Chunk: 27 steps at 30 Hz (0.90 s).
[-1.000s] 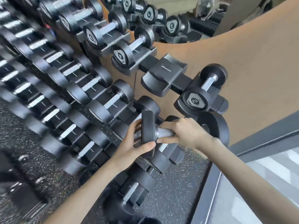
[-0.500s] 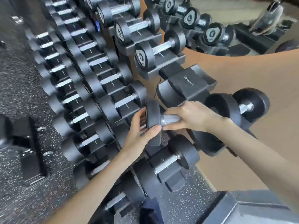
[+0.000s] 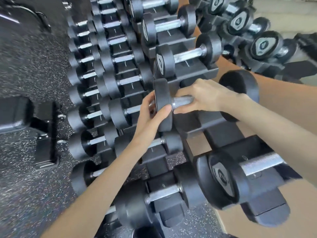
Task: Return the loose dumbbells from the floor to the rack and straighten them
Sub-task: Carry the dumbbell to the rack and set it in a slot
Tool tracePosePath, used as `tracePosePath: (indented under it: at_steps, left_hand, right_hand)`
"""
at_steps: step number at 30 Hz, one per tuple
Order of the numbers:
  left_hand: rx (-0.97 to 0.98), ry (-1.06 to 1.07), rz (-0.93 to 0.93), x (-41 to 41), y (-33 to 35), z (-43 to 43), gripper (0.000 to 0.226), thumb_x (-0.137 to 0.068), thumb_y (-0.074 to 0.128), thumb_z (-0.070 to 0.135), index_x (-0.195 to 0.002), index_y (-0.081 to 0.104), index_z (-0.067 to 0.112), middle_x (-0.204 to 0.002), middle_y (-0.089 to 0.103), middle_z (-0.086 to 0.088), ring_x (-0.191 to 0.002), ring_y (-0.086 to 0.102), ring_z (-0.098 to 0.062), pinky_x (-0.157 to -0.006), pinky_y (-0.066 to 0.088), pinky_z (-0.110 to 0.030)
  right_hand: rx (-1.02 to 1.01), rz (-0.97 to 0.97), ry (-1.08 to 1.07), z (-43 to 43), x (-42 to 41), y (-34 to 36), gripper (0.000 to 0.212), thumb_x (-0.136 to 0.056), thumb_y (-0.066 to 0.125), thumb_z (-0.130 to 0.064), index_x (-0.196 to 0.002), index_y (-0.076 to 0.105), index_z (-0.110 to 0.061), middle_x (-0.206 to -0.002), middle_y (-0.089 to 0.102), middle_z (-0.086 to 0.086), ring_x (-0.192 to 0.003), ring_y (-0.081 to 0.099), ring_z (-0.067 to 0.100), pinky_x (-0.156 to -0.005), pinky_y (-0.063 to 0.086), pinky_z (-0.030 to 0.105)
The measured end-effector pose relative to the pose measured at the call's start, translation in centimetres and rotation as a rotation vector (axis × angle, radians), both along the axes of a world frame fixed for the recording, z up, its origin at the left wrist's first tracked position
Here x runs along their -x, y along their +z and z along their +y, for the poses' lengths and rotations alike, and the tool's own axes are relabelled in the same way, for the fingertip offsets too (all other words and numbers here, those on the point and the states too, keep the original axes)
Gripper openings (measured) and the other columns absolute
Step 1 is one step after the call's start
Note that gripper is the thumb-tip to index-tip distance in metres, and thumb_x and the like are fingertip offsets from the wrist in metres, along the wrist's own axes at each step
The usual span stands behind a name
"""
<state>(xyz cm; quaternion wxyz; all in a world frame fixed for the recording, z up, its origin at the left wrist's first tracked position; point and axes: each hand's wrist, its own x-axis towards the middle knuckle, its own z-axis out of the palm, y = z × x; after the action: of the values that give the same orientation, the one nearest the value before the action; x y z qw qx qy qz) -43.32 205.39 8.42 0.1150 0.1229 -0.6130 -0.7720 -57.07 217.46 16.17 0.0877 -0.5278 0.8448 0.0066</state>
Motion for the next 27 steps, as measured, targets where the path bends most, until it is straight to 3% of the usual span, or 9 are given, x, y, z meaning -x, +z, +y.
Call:
tracePosePath:
  at_steps: [4,9,14,18,22,25,27]
  left_hand:
    - [-0.036,0.004,-0.035,3.0,-1.7,2.3,0.074,-0.077,0.068,0.037,-0.139,0.034,0.014,-0.134,0.051,0.0,-0.114,0.052,0.001,-0.087,0.043,-0.007]
    - [-0.102,0.012,-0.113,6.7,-3.7,5.3,0.059,-0.088,0.063,0.023,-0.14,0.034,0.014,-0.134,0.05,0.004,-0.116,0.05,0.004,-0.091,0.043,-0.009]
    - [-0.089,0.003,-0.142,8.8,-5.0,7.9,0.053,-0.087,0.066,0.022,-0.133,0.04,0.017,-0.124,0.056,0.009,-0.101,0.053,0.016,-0.082,0.042,-0.004]
    - [-0.021,0.051,-0.16,9.9,-5.1,8.5,0.045,-0.076,0.073,0.036,-0.113,0.048,0.031,-0.109,0.058,0.019,-0.096,0.055,0.016,-0.078,0.041,-0.003]
    - [-0.016,0.062,-0.249,10.9,-5.0,8.0,0.083,-0.06,0.067,0.066,-0.126,0.046,0.021,-0.126,0.053,0.006,-0.115,0.051,-0.001,-0.093,0.041,-0.016]
    - [0.028,0.055,-0.283,11.1,-4.5,7.8,0.094,-0.055,0.061,0.072,-0.129,0.043,0.017,-0.132,0.047,-0.001,-0.122,0.046,-0.01,-0.104,0.038,-0.03]
    - [0.046,0.028,-0.288,10.7,-4.4,7.9,0.096,-0.055,0.061,0.072,-0.131,0.04,0.018,-0.133,0.045,0.0,-0.122,0.046,-0.01,-0.102,0.039,-0.027]
  right_hand:
    - [-0.021,-0.056,-0.02,1.9,3.5,-1.8,0.051,-0.065,0.049,-0.07,-0.084,0.064,-0.026,-0.059,0.056,0.0,-0.06,0.049,0.021,-0.054,0.036,0.03]
    - [-0.093,-0.105,-0.027,4.3,7.5,-4.1,0.044,-0.067,0.053,-0.07,-0.081,0.062,-0.029,-0.053,0.055,-0.005,-0.054,0.055,0.016,-0.051,0.039,0.029]
    - [-0.176,-0.034,0.03,6.3,10.3,-5.3,0.037,-0.073,0.059,-0.063,-0.085,0.062,-0.028,-0.053,0.049,-0.009,-0.053,0.045,0.01,-0.046,0.023,0.024]
    - [-0.126,-0.101,0.044,7.0,11.5,-6.3,0.041,-0.07,0.051,-0.067,-0.077,0.056,-0.027,-0.046,0.041,-0.007,-0.048,0.041,0.009,-0.047,0.023,0.026]
    - [-0.13,-0.137,0.056,6.4,12.3,-6.4,0.048,-0.067,0.045,-0.072,-0.076,0.054,-0.026,-0.055,0.055,-0.001,-0.055,0.052,0.017,-0.049,0.03,0.027]
    - [-0.135,-0.099,0.049,6.5,12.5,-6.6,0.049,-0.066,0.043,-0.072,-0.078,0.054,-0.026,-0.059,0.058,0.0,-0.06,0.054,0.021,-0.051,0.033,0.028]
    - [-0.131,-0.065,0.059,6.8,12.1,-6.6,0.049,-0.067,0.041,-0.073,-0.079,0.054,-0.027,-0.061,0.058,-0.002,-0.06,0.054,0.021,-0.05,0.032,0.028]
